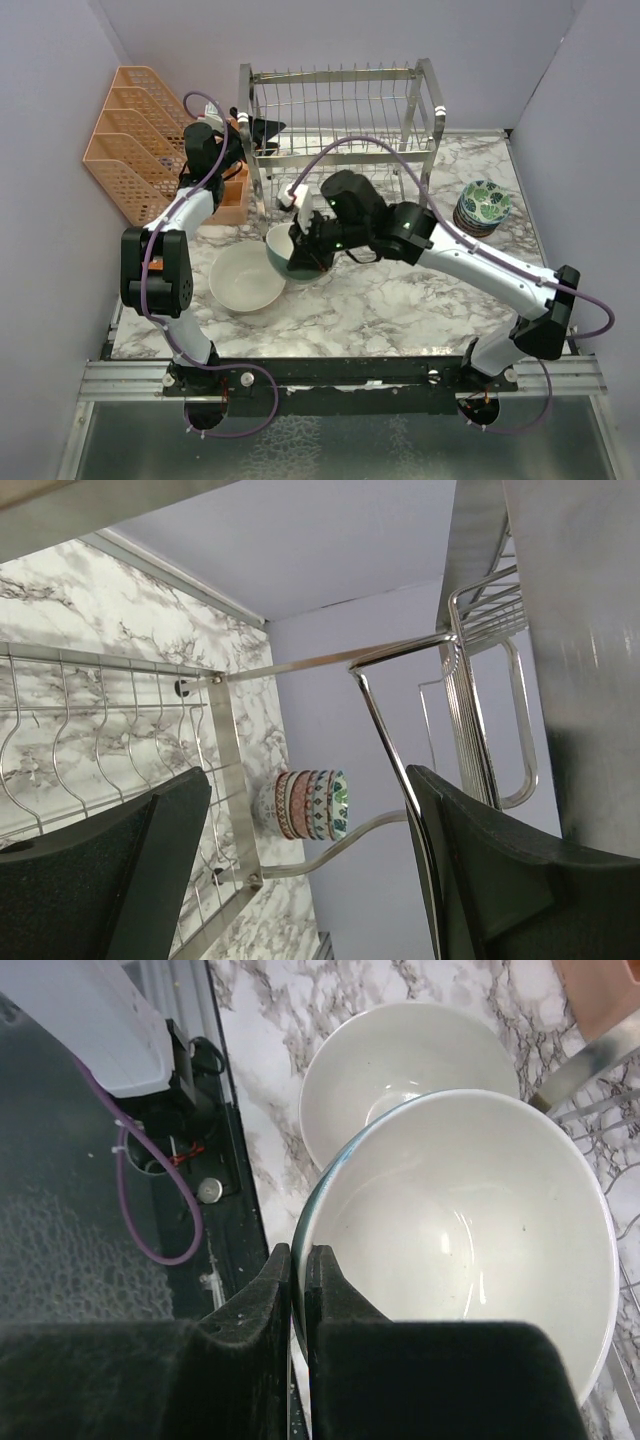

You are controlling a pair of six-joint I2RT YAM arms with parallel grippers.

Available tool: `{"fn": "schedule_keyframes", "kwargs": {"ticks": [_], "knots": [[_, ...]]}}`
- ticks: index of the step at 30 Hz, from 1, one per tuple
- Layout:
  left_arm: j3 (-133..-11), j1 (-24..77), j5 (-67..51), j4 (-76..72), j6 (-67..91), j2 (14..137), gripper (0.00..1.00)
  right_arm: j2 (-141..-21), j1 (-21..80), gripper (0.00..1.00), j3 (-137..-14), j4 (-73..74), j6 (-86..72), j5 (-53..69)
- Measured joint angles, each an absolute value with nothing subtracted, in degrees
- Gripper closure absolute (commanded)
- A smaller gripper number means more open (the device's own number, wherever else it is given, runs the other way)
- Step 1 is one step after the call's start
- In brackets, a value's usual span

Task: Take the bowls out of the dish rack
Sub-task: Place the bowl with the bowl.

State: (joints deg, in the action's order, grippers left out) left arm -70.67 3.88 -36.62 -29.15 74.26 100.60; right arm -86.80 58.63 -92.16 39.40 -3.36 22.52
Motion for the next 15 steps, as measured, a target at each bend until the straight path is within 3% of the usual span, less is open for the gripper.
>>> {"fn": "schedule_keyframes", "kwargs": {"ticks": [15], "knots": [[-68.8, 1.6, -39.6, -26.6, 70.7, 98.0, 0.20, -99.3, 71.3, 0.99, -94.3, 36.8, 6.2, 5.3]]}}
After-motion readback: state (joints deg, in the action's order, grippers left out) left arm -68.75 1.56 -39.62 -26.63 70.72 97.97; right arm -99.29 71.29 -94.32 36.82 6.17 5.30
